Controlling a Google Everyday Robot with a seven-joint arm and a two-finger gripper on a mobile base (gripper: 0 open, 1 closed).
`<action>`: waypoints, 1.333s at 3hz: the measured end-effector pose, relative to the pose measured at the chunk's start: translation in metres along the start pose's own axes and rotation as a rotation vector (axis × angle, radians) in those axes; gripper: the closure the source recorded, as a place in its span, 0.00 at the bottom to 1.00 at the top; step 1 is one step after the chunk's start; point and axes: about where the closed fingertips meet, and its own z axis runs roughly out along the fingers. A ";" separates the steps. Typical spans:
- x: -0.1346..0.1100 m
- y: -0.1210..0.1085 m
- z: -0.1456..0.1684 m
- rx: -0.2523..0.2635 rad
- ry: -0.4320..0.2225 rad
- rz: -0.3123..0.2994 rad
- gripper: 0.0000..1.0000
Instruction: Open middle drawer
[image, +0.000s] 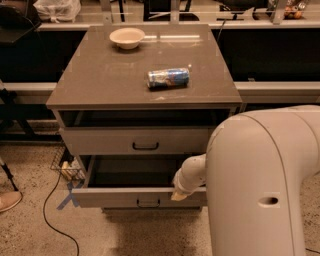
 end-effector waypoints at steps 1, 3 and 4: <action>0.000 0.000 0.000 0.000 0.000 0.000 1.00; 0.000 0.002 0.002 -0.005 0.000 -0.001 0.61; -0.001 0.003 0.003 -0.007 0.000 -0.002 0.37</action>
Offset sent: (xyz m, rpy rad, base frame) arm 0.0000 0.0000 0.0000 0.0000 0.0000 0.0000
